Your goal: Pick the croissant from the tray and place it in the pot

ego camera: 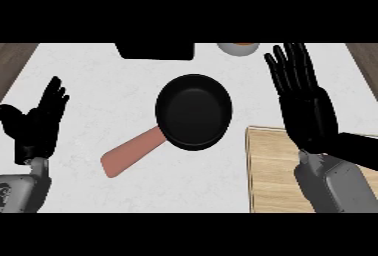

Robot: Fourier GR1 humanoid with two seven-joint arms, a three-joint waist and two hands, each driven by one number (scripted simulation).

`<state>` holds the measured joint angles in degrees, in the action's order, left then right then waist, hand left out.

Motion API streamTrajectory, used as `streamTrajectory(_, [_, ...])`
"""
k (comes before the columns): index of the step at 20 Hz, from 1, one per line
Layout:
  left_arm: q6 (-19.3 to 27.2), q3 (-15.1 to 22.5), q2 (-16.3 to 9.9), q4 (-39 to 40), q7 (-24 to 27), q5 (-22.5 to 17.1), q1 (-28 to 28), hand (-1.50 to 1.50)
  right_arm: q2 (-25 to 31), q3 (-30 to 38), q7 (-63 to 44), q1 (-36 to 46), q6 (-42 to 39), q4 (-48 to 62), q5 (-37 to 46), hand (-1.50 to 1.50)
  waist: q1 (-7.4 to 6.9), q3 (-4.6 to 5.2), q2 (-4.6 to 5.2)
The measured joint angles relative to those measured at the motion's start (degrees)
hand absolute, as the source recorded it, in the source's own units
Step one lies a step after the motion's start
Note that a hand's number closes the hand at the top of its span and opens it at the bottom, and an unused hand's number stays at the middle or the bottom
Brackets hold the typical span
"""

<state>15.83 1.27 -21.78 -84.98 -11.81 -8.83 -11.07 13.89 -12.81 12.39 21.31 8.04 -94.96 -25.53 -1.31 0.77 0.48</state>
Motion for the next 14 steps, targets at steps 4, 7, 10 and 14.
streamTrajectory(4, [-3.61, 2.22, 0.43, -0.32, -0.60, -0.98, 1.60, 0.00, 4.51, -1.23, -4.34, -6.20, 0.14, 1.78, 2.96, 1.50, 1.70, -0.41, -0.38])
streamTrajectory(7, [-6.38, 5.17, 1.31, 0.20, -0.56, -1.22, 3.32, 0.00, 11.67, -1.96, -7.79, -11.69, 1.38, 5.55, 8.99, 1.50, 4.11, -0.03, -0.25])
streamTrajectory(10, [-8.47, 7.27, 2.41, 0.96, -0.55, -1.97, 5.52, 0.00, 15.36, 2.39, -5.39, -14.86, 10.81, 6.90, 16.65, -1.50, 6.48, -0.17, -0.78])
streamTrajectory(14, [-11.33, 9.18, 3.39, 2.09, 1.26, -2.69, 7.79, 0.00, 11.78, 5.24, 3.32, -22.47, 21.53, 0.76, 21.00, -1.50, 6.53, -0.53, -1.15])
